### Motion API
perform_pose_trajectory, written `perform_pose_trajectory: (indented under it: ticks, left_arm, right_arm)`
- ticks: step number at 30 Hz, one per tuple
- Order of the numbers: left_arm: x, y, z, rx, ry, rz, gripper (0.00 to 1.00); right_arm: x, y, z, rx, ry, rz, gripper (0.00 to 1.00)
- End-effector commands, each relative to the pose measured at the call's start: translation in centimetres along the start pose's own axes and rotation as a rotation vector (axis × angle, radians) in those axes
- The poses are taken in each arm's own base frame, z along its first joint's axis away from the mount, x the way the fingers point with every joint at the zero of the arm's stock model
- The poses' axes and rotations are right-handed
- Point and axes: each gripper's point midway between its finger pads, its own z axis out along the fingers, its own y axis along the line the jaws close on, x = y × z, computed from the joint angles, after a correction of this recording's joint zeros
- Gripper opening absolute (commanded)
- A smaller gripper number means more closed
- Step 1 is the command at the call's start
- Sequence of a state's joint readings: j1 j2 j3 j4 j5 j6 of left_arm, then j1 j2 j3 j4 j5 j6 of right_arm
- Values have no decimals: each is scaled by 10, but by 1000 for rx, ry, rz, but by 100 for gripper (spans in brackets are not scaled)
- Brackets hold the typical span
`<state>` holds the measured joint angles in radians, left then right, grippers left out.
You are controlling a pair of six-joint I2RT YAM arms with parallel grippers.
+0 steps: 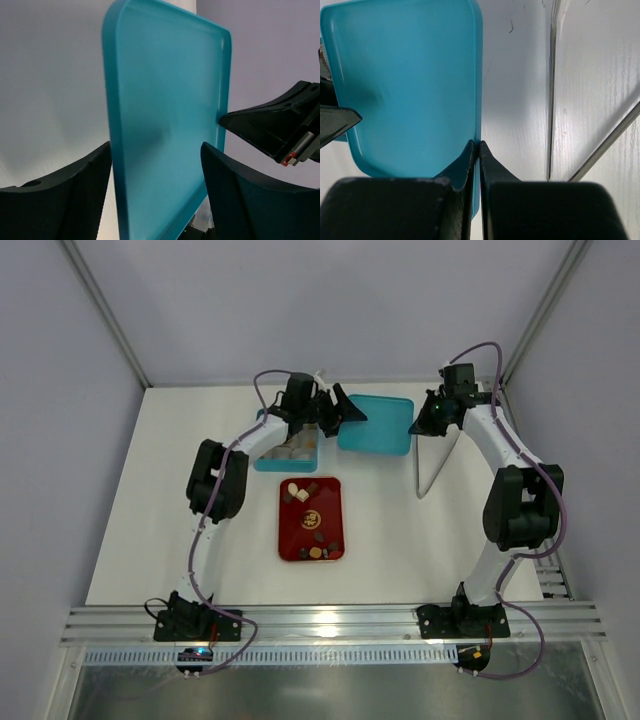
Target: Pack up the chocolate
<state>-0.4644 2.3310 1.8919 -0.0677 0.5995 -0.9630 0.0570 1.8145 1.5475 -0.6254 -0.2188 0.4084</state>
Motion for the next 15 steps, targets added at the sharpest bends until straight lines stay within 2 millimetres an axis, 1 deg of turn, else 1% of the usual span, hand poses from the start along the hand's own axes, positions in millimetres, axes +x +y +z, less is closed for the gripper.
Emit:
perform_pose_trajectory:
  ticks: [1, 2, 3, 4, 5, 7, 9, 10, 12, 13, 15]
  left_arm:
    - [-6, -40, -4, 163, -22, -21, 68]
    - [-1, -34, -3, 164, -15, -41, 65]
    - [-1, -38, -5, 179, -15, -48, 62]
    - [-1, -42, -7, 203, -19, -59, 54]
    - [4, -38, -7, 203, -9, -73, 51]
    - [5, -45, -13, 218, -10, -70, 43]
    - [9, -43, -15, 213, -5, -76, 38]
    - [10, -47, -19, 218, -5, -72, 33]
    - [13, -47, -22, 219, 4, -74, 28]
    - [14, -48, -24, 219, 5, -75, 22]
    - [15, -54, -29, 226, 3, -69, 17]
  right_arm:
    - [-15, 23, -20, -88, -71, 1, 4]
    - [-15, 25, -19, -96, -72, 0, 4]
    - [-15, 24, -19, -97, -73, 1, 4]
    - [-14, 24, -20, -95, -72, 2, 4]
    - [-14, 25, -20, -97, -73, 0, 4]
    - [-13, 24, -21, -95, -76, -2, 4]
    - [-13, 25, -22, -96, -80, -4, 4]
    - [-12, 24, -22, -95, -78, -3, 4]
    - [-10, 24, -22, -93, -77, -8, 4]
    - [-10, 25, -23, -95, -79, -11, 4]
    - [-6, 28, -23, -98, -76, -21, 4]
